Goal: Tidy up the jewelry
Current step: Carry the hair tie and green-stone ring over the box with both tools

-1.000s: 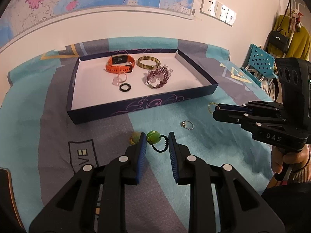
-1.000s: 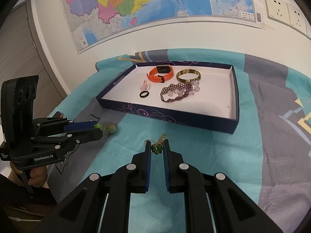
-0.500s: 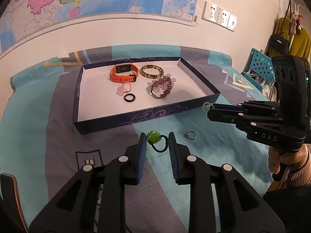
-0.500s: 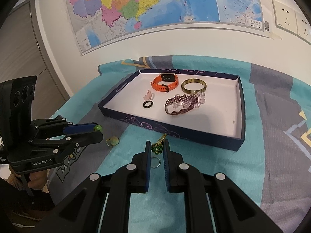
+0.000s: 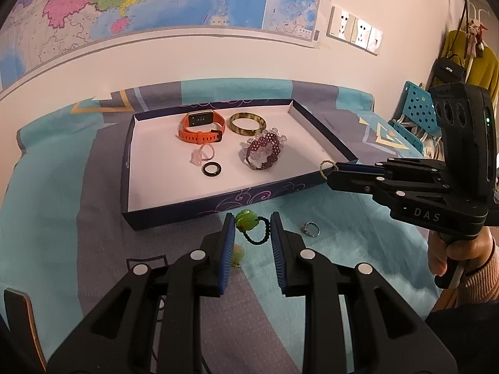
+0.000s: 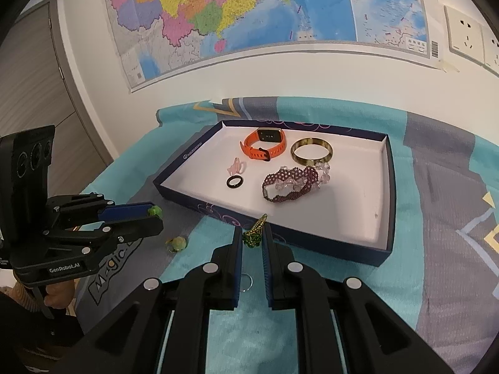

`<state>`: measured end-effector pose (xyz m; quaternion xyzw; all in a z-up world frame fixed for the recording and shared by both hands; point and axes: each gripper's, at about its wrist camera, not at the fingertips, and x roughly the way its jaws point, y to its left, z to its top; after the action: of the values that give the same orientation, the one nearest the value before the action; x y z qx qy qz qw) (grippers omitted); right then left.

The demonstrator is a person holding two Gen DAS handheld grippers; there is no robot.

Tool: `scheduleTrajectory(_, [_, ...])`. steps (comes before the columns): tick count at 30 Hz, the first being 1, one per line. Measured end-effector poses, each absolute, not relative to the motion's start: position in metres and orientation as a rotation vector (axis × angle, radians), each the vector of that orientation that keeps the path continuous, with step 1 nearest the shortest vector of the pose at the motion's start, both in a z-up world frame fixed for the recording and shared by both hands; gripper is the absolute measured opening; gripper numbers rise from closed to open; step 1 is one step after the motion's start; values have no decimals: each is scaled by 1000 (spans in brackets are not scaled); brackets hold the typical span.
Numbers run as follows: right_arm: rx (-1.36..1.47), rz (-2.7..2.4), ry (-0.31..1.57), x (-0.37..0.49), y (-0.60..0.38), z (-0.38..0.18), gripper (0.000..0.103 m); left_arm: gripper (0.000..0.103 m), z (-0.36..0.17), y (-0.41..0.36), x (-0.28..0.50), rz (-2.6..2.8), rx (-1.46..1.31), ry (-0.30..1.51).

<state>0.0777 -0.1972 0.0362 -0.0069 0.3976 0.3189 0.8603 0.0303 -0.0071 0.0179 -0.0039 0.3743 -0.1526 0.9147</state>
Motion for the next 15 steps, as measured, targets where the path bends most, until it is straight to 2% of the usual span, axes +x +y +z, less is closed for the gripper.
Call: scheduleTrajectory(15, [-12,675,837,95,-193,38,11,23,23,-6,47,-308,-7,760])
